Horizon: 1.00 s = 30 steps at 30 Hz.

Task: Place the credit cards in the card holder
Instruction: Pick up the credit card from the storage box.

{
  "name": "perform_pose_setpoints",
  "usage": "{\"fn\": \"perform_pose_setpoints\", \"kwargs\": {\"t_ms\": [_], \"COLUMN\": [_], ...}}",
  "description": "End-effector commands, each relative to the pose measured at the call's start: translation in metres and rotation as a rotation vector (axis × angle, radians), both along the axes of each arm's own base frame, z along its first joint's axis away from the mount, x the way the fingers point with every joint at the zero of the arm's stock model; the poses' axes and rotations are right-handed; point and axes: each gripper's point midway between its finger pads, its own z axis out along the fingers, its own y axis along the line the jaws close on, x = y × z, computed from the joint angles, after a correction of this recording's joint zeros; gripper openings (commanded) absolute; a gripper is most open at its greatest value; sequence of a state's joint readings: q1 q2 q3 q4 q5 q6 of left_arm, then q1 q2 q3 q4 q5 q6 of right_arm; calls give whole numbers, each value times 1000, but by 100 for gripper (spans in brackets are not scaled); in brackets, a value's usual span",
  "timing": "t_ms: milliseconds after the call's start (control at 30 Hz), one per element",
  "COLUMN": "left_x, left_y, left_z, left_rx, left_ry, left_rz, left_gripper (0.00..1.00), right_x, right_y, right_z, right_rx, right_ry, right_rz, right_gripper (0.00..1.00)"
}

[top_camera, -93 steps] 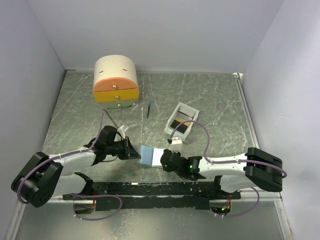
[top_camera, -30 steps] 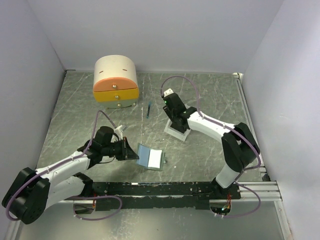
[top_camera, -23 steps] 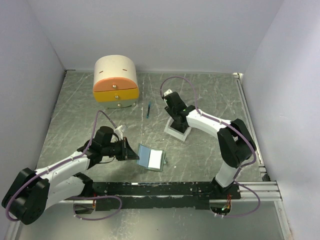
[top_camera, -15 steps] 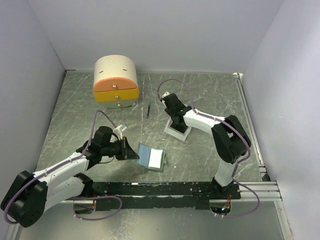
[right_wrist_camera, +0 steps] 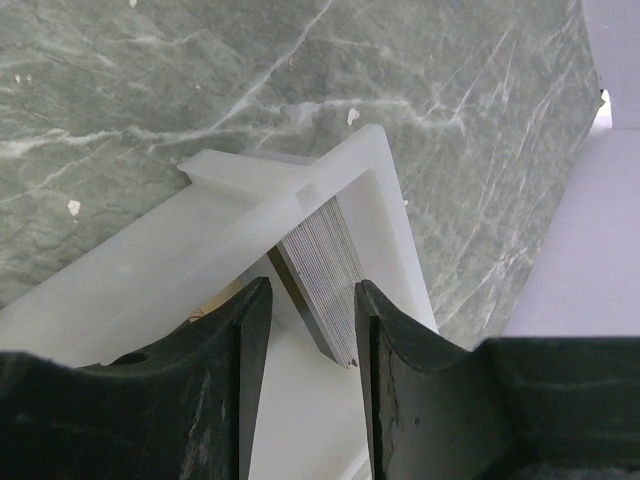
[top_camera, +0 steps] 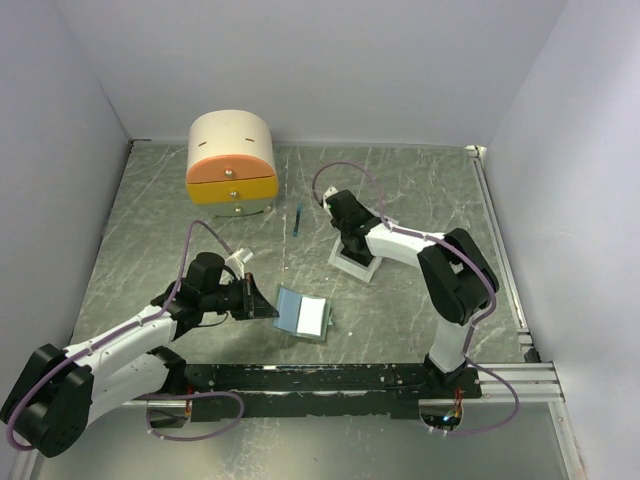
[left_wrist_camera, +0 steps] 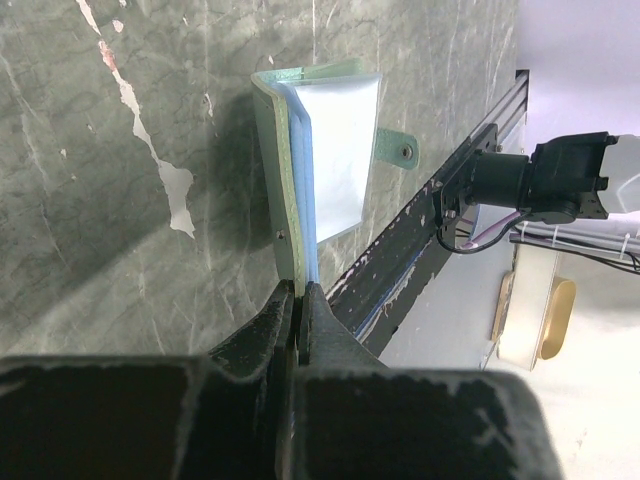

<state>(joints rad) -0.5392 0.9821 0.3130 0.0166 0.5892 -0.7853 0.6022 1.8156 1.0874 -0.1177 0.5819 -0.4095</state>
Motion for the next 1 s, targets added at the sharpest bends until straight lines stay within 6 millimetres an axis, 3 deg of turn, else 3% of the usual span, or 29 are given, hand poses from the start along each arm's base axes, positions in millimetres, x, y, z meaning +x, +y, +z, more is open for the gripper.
{"fn": "perform_pose_setpoints", "kwargs": {"t_ms": [0,200,600,967], "left_x": [-1,-1,-2,-3], "left_y": [-4,-4,-3,-3], "left_z": [7,5,4,5], "left_rx": [-30,-26,-24,-28], "left_ry": [-15,-13,-15,-17], "left_rz": [-27,-27,-29,-26], "left_gripper": [7,7,7,7], "right_x": [3,5,10,10], "right_y": [-8,-14,-18,-17], "right_z": [-9,-10,14,22], "right_rx": [-47,-82,-83,-71], "right_ry": [-4,-25,-106,-123], "right_rz": [-12,-29,-55,-59], "right_gripper": [39,36,27,23]}}
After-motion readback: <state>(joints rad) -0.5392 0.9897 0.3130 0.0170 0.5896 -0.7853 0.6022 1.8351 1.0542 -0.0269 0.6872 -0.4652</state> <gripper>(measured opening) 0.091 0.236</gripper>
